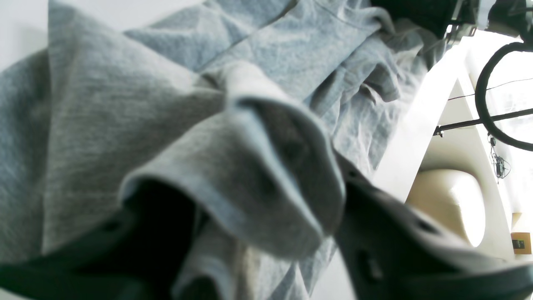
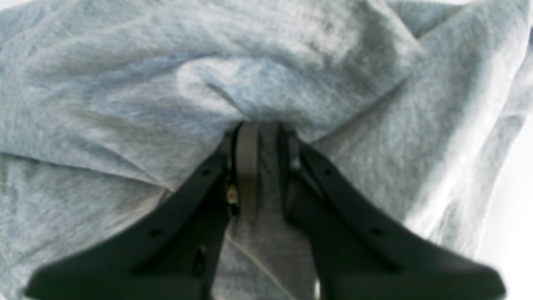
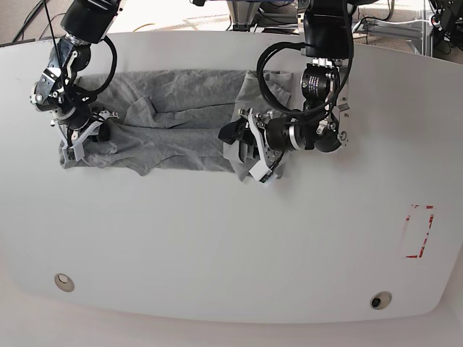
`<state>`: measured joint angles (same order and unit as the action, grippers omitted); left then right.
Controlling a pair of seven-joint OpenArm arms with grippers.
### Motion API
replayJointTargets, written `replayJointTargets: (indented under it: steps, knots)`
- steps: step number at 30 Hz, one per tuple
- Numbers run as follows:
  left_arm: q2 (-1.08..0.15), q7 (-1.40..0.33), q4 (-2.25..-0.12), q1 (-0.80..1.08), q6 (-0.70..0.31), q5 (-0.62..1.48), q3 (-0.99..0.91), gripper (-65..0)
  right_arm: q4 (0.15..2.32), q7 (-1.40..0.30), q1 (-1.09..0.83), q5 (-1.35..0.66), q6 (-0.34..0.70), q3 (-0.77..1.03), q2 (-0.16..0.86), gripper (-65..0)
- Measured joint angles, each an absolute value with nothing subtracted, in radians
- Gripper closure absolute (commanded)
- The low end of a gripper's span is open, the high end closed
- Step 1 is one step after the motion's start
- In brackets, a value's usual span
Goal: Layout the t-shirt on the table in an organized manner, then fold the t-shirt properly
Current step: 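Lower the folded end onto the strip and open the left gripper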
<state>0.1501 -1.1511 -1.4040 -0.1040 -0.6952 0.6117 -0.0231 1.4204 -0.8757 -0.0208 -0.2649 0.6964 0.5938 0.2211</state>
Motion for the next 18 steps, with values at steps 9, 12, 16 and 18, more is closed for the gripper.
replayJointTargets:
  steps: [9, 12, 16, 18]
  knots:
    - [0.141, -1.159, -1.402, -0.130, -0.693, 0.645, 0.076, -46.5, 1.420, -0.876, -0.021, -0.262, 0.696, 0.594, 0.221, -7.9]
    - [0.141, -1.157, -1.401, -0.159, -0.692, 0.747, 0.151, -46.5, 1.420, -0.876, -0.021, -0.262, 0.696, 0.594, 0.221, -7.9]
    - [0.153, -1.144, -1.407, -0.198, -0.694, 0.874, 0.234, -46.5, 1.420, -0.876, -0.021, -0.262, 0.697, 0.594, 0.221, -7.9]
    - [0.158, -1.163, -1.407, -0.213, -0.696, 0.906, 0.241, -46.5, 1.420, -0.876, -0.021, -0.262, 0.697, 0.593, 0.221, -7.9]
